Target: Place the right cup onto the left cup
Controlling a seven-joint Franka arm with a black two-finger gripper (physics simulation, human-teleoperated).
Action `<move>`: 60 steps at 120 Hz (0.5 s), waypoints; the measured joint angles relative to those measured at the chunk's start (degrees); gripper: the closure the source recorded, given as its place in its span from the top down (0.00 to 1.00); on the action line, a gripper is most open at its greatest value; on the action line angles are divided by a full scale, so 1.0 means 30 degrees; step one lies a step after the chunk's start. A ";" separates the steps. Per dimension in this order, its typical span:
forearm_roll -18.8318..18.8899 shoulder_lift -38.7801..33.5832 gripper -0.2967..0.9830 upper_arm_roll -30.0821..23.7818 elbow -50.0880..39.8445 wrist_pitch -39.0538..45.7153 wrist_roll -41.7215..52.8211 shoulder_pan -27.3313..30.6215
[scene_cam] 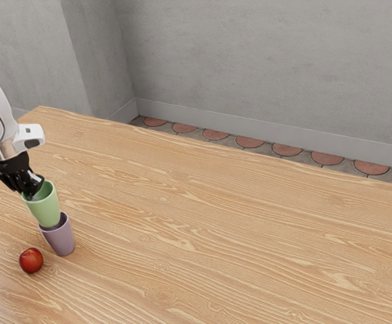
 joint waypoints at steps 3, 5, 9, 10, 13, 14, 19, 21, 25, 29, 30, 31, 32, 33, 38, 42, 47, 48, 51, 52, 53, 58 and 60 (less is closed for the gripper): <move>0.0001 0.0137 0.15 0.0000 0.0009 0.0070 0.0005 0.0002; 0.0001 0.0237 0.15 0.0000 0.0013 0.0124 0.0008 0.0002; -0.0003 0.0422 0.15 0.0000 0.0018 0.0234 0.0017 -0.0001; -0.0004 0.0471 0.15 0.0000 0.0019 0.0261 0.0019 -0.0001; -0.0006 0.0592 0.15 0.0000 0.0021 0.0337 0.0025 -0.0002; -0.0006 0.0625 0.15 0.0000 0.0021 0.0362 0.0026 -0.0005; -0.0007 0.0744 0.15 -0.0004 0.0027 0.0473 0.0034 -0.0010; -0.0006 0.0807 0.15 -0.0003 0.0039 0.0513 0.0036 -0.0011; -0.0006 0.0940 0.15 -0.0007 0.0046 0.0622 0.0041 -0.0018; -0.0007 0.1121 0.15 -0.0017 0.0050 0.0744 0.0046 -0.0020; -0.0007 0.1166 0.15 -0.0019 0.0055 0.0774 0.0047 -0.0021; -0.0007 0.1205 0.15 -0.0021 0.0055 0.0804 0.0048 -0.0022; -0.0007 0.1243 0.15 -0.0022 0.0059 0.0832 0.0049 -0.0023; -0.0007 0.1279 0.15 -0.0023 0.0062 0.0860 0.0049 -0.0024; -0.0005 0.1443 0.15 -0.0027 0.0074 0.0995 0.0051 -0.0024; -0.0004 0.1590 0.15 -0.0029 0.0079 0.1104 0.0051 -0.0024; -0.0004 0.1752 0.16 -0.0021 0.0081 0.1223 0.0051 -0.0026; -0.0005 0.1779 0.16 -0.0018 0.0081 0.1244 0.0052 -0.0026; -0.0018 0.1848 0.17 -0.0020 0.0082 0.1302 0.0059 -0.0022; -0.0027 0.1865 0.18 -0.0017 0.0082 0.1320 0.0065 -0.0025; -0.0036 0.1880 0.18 -0.0018 0.0083 0.1335 0.0072 -0.0023; -0.0074 0.1934 0.25 -0.0024 0.0083 0.1407 0.0102 -0.0024; -0.0090 0.1950 0.28 -0.0025 0.0083 0.1431 0.0112 -0.0022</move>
